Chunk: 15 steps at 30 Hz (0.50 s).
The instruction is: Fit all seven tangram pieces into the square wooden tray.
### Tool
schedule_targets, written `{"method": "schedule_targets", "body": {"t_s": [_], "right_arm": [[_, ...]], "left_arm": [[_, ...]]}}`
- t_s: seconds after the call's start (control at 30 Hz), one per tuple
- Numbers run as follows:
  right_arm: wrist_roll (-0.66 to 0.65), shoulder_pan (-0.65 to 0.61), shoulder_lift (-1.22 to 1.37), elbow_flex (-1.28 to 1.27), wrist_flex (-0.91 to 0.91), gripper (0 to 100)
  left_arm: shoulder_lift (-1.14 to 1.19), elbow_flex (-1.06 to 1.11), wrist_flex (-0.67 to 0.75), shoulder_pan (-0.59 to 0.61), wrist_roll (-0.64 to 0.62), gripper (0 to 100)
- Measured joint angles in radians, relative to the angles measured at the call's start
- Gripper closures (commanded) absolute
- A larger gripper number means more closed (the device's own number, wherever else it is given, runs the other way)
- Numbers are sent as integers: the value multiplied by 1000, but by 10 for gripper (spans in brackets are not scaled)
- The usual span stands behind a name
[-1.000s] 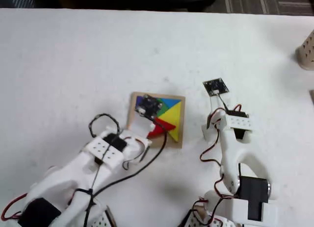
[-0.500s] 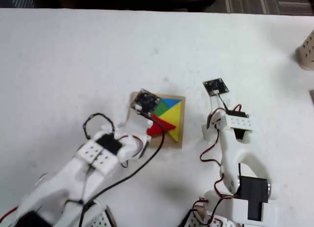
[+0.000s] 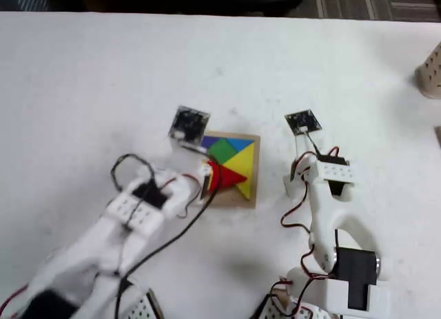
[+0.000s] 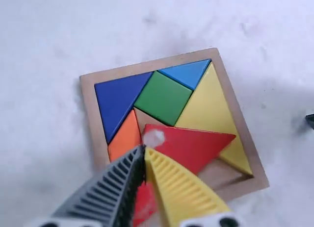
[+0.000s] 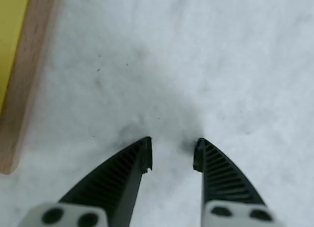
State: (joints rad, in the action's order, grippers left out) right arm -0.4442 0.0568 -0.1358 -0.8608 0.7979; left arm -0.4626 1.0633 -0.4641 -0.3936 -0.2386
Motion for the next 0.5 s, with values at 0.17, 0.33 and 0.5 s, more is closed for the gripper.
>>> {"method": "schedule_targets", "body": {"t_s": [0.17,0.33,0.5], "right_arm": [[0,0,0,0,0,861],[0,0,0,0,0,861],[0,0,0,0,0,861]], "left_arm": [[290,-137,18,0,-5,980],[339,-183,21,-40,-5,980],[339,-183,21,-120,-5,980]]}}
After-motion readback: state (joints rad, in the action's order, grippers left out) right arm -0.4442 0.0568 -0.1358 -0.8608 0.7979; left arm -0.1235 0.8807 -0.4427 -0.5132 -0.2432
